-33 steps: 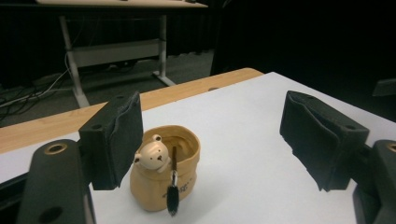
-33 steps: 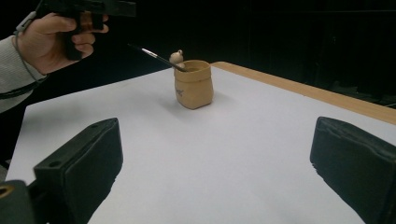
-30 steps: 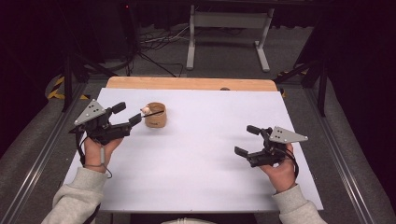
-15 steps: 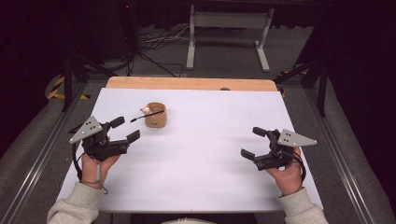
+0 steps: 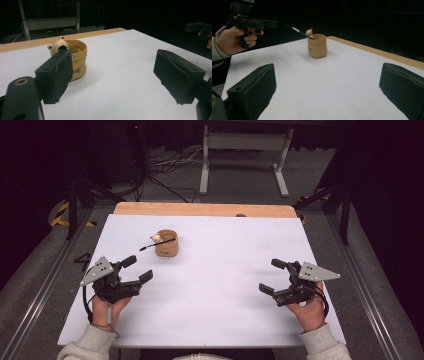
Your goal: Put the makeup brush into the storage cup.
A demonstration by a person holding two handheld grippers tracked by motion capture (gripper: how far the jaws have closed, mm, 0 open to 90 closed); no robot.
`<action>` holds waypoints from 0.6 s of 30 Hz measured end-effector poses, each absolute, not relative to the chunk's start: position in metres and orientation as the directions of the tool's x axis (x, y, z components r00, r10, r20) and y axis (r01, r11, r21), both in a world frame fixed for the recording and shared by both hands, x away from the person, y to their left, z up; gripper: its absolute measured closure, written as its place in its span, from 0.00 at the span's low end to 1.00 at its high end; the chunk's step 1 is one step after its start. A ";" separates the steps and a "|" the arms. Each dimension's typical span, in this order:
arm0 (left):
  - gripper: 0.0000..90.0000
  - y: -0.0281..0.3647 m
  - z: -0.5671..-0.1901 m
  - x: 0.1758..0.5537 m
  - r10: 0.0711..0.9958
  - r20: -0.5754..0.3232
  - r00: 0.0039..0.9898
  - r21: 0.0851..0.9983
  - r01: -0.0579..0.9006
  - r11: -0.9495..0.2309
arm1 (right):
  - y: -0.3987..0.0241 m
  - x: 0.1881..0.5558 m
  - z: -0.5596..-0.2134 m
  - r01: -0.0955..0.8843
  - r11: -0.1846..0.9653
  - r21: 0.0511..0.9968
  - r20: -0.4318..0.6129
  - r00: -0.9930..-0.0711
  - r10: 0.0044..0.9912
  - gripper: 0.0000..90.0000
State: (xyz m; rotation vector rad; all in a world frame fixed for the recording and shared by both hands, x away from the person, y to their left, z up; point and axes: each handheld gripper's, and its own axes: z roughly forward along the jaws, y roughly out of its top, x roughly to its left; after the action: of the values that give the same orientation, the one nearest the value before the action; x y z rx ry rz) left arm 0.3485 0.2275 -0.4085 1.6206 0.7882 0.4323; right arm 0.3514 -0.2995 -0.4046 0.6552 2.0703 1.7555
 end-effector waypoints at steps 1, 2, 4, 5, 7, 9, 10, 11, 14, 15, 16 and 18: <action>0.18 0.227 -0.410 0.348 0.700 -0.155 0.697 0.967 0.253 -0.038 | -0.299 0.351 -0.405 0.121 0.127 0.984 0.032 -0.834 0.551 0.01; 0.18 0.227 -0.411 0.347 0.700 -0.154 0.697 0.967 0.252 -0.039 | -0.299 0.350 -0.405 0.120 0.130 0.984 0.028 -0.834 0.551 0.01; 0.18 0.226 -0.414 0.346 0.698 -0.147 0.701 0.968 0.246 -0.043 | -0.299 0.349 -0.406 0.118 0.133 0.984 0.026 -0.836 0.549 0.01; 0.18 0.226 -0.416 0.346 0.696 -0.142 0.704 0.969 0.243 -0.048 | -0.299 0.349 -0.407 0.114 0.134 0.984 0.022 -0.836 0.548 0.01; 0.18 0.225 -0.419 0.344 0.692 -0.128 0.710 0.970 0.234 -0.061 | -0.300 0.348 -0.409 0.117 0.136 0.984 0.025 -0.837 0.547 0.01; 0.18 0.224 -0.421 0.343 0.689 -0.118 0.715 0.971 0.230 -0.072 | -0.300 0.348 -0.411 0.118 0.133 0.984 0.027 -0.838 0.544 0.01; 0.18 0.223 -0.424 0.342 0.689 -0.094 0.719 0.971 0.218 -0.095 | -0.300 0.348 -0.411 0.118 0.131 0.984 0.029 -0.840 0.542 0.01; 0.18 0.222 -0.426 0.340 0.689 -0.077 0.721 0.970 0.213 -0.114 | -0.300 0.348 -0.412 0.117 0.134 0.984 0.026 -0.841 0.541 0.01; 0.17 0.219 -0.431 0.338 0.685 -0.057 0.726 0.969 0.206 -0.138 | -0.299 0.348 -0.413 0.110 0.138 0.984 0.018 -0.841 0.541 0.01; 0.17 0.219 -0.431 0.338 0.686 -0.057 0.726 0.969 0.206 -0.138 | -0.299 0.347 -0.413 0.106 0.141 0.984 0.013 -0.840 0.542 0.01; 0.17 0.218 -0.432 0.337 0.685 -0.064 0.725 0.969 0.209 -0.131 | -0.299 0.347 -0.413 0.103 0.144 0.984 0.008 -0.839 0.544 0.01; 0.17 0.218 -0.433 0.337 0.682 -0.079 0.727 0.970 0.215 -0.117 | -0.299 0.346 -0.413 0.096 0.150 0.984 -0.003 -0.834 0.552 0.01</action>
State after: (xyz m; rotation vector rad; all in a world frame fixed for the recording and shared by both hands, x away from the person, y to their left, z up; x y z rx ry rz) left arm 0.3367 0.2181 -0.4333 1.6788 0.7258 0.4632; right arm 0.3465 -0.2988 -0.4130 0.6207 2.0706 1.7278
